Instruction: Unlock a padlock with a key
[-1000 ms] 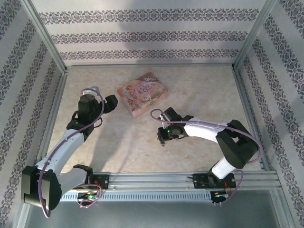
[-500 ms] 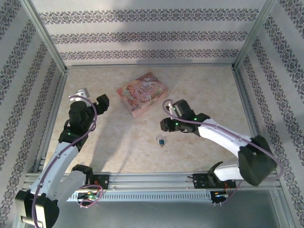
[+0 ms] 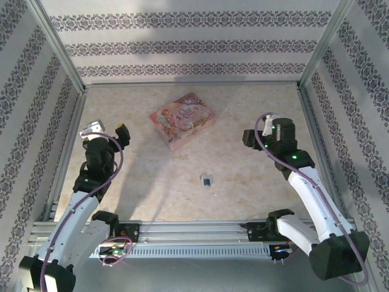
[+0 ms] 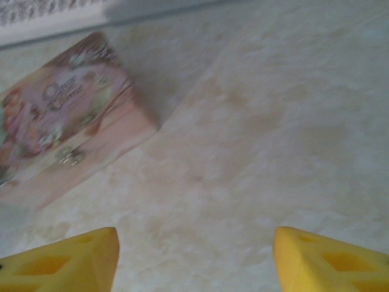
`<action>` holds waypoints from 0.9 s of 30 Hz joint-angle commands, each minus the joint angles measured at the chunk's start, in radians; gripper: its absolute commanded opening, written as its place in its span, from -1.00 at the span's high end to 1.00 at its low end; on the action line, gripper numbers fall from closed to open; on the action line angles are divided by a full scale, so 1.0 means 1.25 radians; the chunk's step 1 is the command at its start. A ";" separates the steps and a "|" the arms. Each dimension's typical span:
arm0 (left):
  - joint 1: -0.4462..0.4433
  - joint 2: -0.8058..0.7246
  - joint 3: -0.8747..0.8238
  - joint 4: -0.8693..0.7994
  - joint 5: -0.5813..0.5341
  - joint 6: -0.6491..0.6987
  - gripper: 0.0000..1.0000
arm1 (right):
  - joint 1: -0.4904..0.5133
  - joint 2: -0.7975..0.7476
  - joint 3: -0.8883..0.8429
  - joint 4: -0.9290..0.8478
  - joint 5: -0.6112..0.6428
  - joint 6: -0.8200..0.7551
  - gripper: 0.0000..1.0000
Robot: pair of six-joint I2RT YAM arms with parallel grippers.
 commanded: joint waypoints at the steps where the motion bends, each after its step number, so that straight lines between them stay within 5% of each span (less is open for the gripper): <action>1: 0.016 0.006 0.001 -0.003 -0.049 0.021 -0.99 | -0.055 -0.030 -0.004 -0.023 0.005 -0.035 -0.52; 6: 0.018 0.021 0.006 -0.008 -0.048 0.020 -0.99 | -0.113 -0.053 -0.032 0.007 0.000 -0.046 -0.97; 15: 0.021 0.108 -0.067 0.077 -0.045 -0.018 -0.99 | -0.164 -0.039 -0.183 0.222 0.060 -0.104 -0.97; 27: 0.022 0.132 -0.150 0.187 -0.135 0.139 -0.99 | -0.214 0.128 -0.360 0.687 0.019 -0.137 -0.97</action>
